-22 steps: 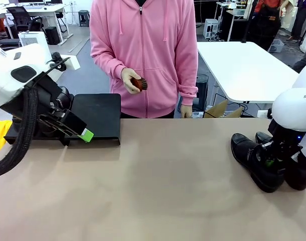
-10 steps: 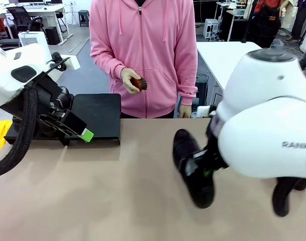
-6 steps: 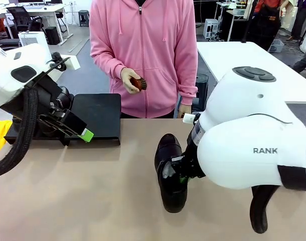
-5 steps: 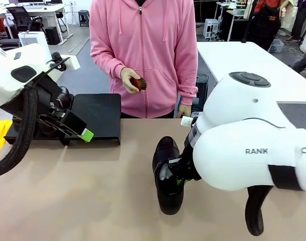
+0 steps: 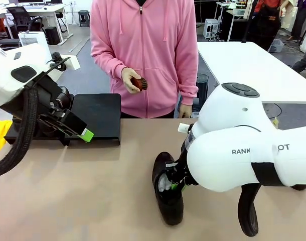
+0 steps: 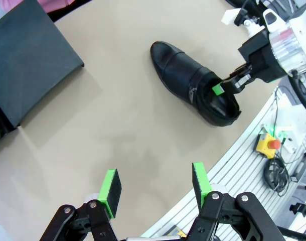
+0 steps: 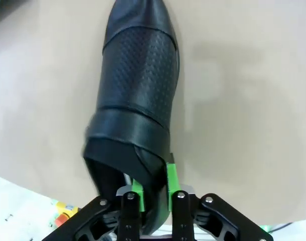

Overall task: Organize the shoes by placing them on the stand.
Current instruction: Pick up one Shoe and place it in the middle of the table, then place the Shoe from the middle of the table onto the Shoes Stand.

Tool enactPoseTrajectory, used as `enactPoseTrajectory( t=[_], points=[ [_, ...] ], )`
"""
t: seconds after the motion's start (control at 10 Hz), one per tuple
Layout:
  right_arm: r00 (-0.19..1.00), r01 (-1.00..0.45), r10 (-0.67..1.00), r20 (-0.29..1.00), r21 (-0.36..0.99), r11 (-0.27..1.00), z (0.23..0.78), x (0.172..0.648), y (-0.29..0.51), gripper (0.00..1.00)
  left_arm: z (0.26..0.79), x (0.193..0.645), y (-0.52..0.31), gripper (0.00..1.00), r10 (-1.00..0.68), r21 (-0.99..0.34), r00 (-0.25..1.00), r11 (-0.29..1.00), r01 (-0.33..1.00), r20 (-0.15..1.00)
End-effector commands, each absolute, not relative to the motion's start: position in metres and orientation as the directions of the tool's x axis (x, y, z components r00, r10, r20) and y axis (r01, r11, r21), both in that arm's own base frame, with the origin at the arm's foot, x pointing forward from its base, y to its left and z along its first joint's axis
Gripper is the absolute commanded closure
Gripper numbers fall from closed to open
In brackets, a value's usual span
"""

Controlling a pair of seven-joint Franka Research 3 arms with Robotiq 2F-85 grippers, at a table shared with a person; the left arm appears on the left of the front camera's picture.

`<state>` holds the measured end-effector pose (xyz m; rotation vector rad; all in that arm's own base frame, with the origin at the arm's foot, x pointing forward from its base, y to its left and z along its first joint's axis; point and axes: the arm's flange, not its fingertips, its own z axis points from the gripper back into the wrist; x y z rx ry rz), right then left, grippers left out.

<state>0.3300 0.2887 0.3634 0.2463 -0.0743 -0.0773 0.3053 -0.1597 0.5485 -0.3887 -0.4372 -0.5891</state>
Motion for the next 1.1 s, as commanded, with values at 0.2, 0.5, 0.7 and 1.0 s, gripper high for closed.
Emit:
enactPoseTrajectory(
  t=[0.2, 0.5, 0.7, 1.0],
  points=[
    [0.994, 0.055, -0.084, 0.068, 0.352, 0.935, 0.387, 0.325, 0.265, 0.0, 0.549, 0.305, -0.159, 0.26, -0.441, -0.245, 0.745, 0.753, 0.61, 0.5],
    [0.988, 0.082, -0.123, 0.089, 0.375, 0.923, 0.427, 0.313, 0.217, 0.0, 0.549, 0.305, -0.159, 0.26, -0.441, -0.245, 0.745, 0.753, 0.61, 0.5],
    [0.987, 0.086, -0.129, 0.093, 0.363, 0.928, 0.421, 0.325, 0.24, 0.0, 0.549, 0.305, -0.159, 0.26, -0.441, -0.245, 0.745, 0.753, 0.61, 0.5],
    [0.987, 0.086, -0.129, 0.093, 0.363, 0.928, 0.421, 0.325, 0.24, 0.0, 0.549, 0.305, -0.159, 0.26, -0.441, -0.245, 0.745, 0.753, 0.61, 0.5]
  ],
)
